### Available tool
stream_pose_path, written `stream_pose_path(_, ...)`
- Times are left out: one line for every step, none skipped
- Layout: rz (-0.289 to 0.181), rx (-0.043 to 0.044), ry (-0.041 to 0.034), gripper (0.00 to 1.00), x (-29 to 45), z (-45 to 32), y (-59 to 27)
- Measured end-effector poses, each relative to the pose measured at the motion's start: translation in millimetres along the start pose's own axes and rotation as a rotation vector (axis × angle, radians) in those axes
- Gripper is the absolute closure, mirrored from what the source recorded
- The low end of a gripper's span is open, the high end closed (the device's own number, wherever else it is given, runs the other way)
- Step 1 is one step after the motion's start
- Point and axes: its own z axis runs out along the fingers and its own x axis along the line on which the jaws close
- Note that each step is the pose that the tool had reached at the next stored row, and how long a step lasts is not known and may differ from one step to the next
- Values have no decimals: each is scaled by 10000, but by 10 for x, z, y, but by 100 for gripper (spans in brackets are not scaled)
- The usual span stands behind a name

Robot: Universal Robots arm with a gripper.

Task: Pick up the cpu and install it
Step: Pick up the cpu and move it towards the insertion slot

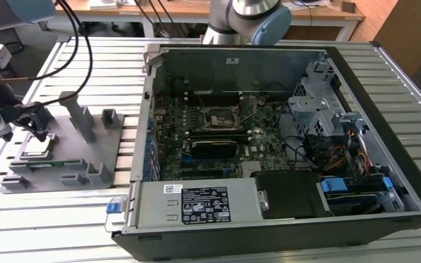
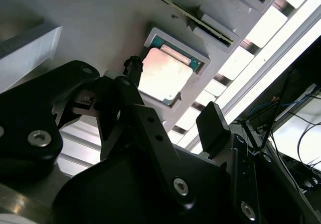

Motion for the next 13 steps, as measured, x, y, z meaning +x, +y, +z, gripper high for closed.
stream_pose_path(1,0,0,30,0,5,0)
stream_pose_path(0,0,0,30,0,10,-1)
stream_pose_path(0,-1,0,30,0,15,-1)
stream_pose_path(0,0,0,30,0,20,-1)
stream_pose_path(0,0,0,30,-1,26,-1)
stream_pose_path(0,0,0,30,-1,31,-2)
stream_pose_path(0,0,0,30,-1,37,-2)
stream_pose_path(0,0,0,30,-1,42,-3)
stream_pose_path(0,0,0,30,-1,48,-3)
stream_pose_path(1,0,1,30,-1,52,-3)
stream_pose_path(7,1,1,30,-1,56,-4)
stream_pose_path(17,0,0,30,-2,61,-4)
stream_pose_path(27,-1,-3,30,-2,66,-4)
